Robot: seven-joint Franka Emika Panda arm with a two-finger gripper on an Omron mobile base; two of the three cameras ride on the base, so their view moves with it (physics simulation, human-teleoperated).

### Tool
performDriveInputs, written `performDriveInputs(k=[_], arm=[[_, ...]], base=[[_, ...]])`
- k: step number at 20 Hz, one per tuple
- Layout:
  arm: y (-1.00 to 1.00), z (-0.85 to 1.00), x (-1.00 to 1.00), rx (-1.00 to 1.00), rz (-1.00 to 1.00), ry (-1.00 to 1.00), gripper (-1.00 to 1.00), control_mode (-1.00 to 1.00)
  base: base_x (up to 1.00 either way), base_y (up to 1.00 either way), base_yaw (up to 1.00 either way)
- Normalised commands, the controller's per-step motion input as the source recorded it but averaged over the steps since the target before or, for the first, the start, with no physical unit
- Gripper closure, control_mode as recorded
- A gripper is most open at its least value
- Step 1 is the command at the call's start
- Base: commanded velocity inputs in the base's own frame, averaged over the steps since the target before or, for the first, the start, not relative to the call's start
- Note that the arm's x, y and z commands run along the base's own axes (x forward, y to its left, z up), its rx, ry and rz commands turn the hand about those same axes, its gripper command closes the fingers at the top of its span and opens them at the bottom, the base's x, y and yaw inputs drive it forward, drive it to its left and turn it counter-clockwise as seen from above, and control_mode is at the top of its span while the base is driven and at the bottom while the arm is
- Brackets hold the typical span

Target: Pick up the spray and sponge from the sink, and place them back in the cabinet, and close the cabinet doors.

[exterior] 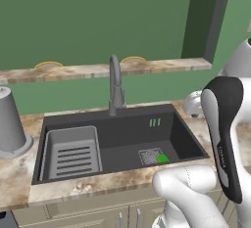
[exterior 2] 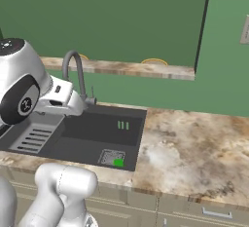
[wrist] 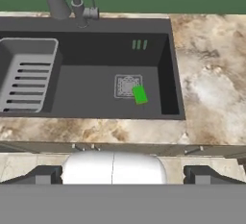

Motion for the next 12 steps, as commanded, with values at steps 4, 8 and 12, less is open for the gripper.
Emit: performDriveInputs(k=[4, 8, 12], arm=[[0.00, -0.17, 0.02, 0.00, 0.00, 0.00, -1.00, -1.00], [0.00, -0.19, 0.06, 0.00, 0.00, 0.00, -1.00, -1.00], [0.00, -0.17, 0.07, 0.00, 0.00, 0.00, -1.00, -1.00]], base=[[0.00, 0.00, 0.00], [0.00, 0.00, 0.00], [0.00, 0.00, 0.00]])
